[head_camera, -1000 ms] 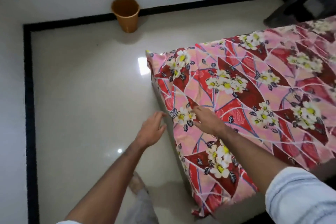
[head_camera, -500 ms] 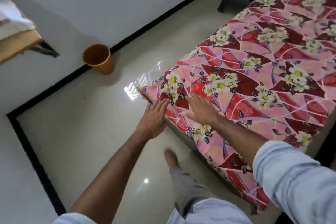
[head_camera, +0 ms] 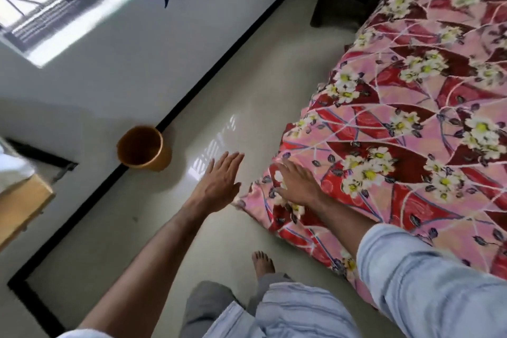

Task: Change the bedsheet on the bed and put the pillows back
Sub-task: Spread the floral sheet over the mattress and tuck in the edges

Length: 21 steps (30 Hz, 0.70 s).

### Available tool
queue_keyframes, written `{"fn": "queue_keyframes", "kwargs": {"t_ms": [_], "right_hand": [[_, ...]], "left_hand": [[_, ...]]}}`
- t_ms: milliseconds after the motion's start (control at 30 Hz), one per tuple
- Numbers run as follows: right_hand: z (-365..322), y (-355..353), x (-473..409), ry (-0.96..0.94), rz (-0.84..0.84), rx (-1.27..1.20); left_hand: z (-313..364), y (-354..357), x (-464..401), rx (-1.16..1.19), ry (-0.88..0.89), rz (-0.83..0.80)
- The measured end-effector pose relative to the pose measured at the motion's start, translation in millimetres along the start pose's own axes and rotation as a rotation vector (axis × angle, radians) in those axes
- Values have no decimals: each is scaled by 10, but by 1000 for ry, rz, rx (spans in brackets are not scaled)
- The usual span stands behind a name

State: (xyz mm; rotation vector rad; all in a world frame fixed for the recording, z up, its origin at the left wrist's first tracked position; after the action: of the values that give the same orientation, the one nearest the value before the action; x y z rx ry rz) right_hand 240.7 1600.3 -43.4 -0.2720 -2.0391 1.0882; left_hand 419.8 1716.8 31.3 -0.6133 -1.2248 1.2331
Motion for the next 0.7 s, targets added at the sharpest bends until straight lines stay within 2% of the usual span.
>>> {"fn": "queue_keyframes", "kwargs": {"t_ms": [233, 467, 700], "right_hand": [[204, -695, -854, 245, 110, -60], [327, -1116, -1234, 484, 170, -188], [735, -2057, -1512, 614, 340, -199]], "left_hand": [[-551, -694, -1274, -22, 220, -51], [-878, -1239, -2318, -124, 448, -163], [-503, -1673, -3729, -171, 600, -233]]}}
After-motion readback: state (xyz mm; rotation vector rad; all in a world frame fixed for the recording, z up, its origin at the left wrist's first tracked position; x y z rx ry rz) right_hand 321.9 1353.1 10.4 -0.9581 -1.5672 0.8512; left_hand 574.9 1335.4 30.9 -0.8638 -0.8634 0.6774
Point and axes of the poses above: each hand's wrist, its own x-axis away from the middle knuckle, its own y-axis out of the palm, z = x × y, the point moved 6 cm from there along -x, towards the middle knuckle, and after that the axes turned 4 degrees about -z, right-handed, at the moved point
